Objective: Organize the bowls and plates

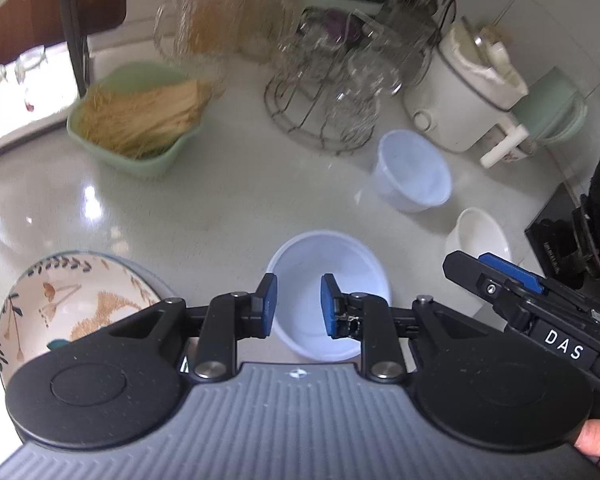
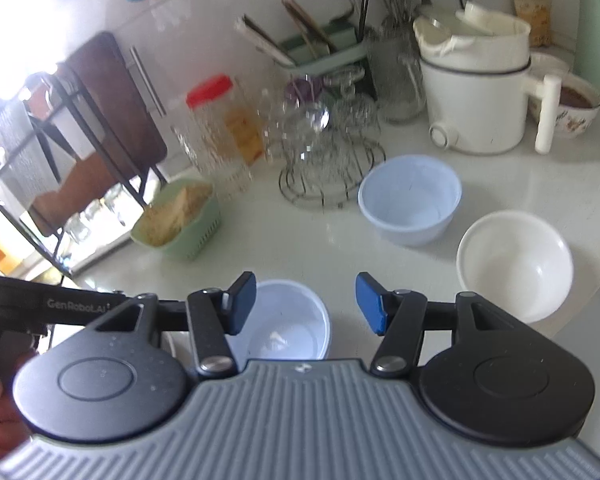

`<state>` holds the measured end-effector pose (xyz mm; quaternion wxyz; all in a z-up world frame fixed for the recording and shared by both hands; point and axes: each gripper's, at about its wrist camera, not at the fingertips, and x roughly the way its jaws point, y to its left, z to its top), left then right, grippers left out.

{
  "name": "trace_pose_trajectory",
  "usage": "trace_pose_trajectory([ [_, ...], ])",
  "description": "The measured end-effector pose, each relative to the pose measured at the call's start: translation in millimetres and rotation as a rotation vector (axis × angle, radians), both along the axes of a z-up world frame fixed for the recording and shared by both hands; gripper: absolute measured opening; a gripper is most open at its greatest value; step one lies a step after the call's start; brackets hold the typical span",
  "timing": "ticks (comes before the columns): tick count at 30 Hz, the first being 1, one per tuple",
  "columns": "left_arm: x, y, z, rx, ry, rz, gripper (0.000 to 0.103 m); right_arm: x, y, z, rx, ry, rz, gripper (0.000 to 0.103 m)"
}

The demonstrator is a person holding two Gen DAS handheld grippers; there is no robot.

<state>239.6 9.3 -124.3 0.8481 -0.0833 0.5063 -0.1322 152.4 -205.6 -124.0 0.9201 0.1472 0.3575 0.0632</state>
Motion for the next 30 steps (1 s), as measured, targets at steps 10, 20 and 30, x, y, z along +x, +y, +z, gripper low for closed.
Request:
trace_pose_trajectory([
  [10,-17.3,-14.9,45.1,-0.004,-0.114,-0.013,0.027,-18.2,-11.0,43.8,0.003,-0.087,-0.036,0.059],
  [20,-34.3,-20.2,69.5,0.054,-0.209,-0.014,0.027,-30.8,-12.1,54.9,-0.021,-0.103,-0.036,0.059],
  [30,-49.2,-36.0,75.5,0.047,-0.234,-0.025,0.027,-38.5,-17.2,61.4,-0.023,-0.128,-0.034,0.059],
])
